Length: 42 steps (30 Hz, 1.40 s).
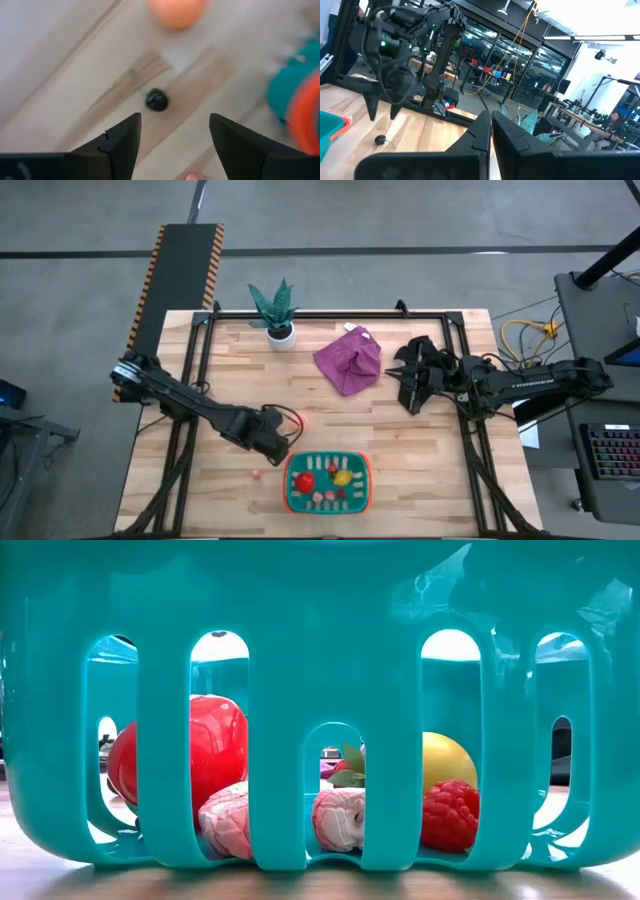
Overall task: Pick and placing Produce into tupperware
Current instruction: Put the black cherry into the green basket
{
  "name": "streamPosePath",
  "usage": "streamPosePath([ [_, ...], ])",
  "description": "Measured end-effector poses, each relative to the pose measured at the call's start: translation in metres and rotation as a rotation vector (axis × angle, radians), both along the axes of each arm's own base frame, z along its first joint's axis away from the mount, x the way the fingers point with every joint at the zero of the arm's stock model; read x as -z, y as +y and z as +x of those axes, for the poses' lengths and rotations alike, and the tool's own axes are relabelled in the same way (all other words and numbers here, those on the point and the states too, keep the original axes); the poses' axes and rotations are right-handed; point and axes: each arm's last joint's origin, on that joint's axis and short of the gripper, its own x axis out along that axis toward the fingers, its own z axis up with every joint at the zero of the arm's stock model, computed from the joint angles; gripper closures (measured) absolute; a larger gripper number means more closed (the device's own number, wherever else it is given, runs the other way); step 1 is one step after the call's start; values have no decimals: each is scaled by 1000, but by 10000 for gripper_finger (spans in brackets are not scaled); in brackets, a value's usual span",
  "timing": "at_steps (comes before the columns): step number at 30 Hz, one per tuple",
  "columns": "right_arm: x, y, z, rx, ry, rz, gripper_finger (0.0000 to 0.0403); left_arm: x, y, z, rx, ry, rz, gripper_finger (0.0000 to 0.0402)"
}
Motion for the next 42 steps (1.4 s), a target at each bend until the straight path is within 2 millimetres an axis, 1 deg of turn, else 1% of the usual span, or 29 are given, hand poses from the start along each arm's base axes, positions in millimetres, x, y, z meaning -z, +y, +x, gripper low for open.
streamPosePath([
  [4, 0, 0, 0, 0, 3, 0, 394, 13, 3, -7, -197, 32, -34, 180],
  [9, 0, 0, 0, 0, 3, 0, 394, 26, 5, -11, -266, 46, -37, 180],
  [13, 0, 0, 0, 1, 3, -1, 394, 30, 6, -10, -277, 17, -30, 180],
  [16, 0, 0, 0, 5, 3, 0, 394, 30, 8, -8, -290, -11, 5, 180],
  [21, 0, -1, 0, 26, 3, 1, 394, 30, 9, -8, -312, -13, 7, 180],
  [30, 0, -1, 0, 27, 2, 0, 394, 56, 4, 0, -299, 80, 15, 180],
  [42, 0, -1, 0, 27, 3, 0, 394, 59, 3, 3, -275, 57, 30, 180],
])
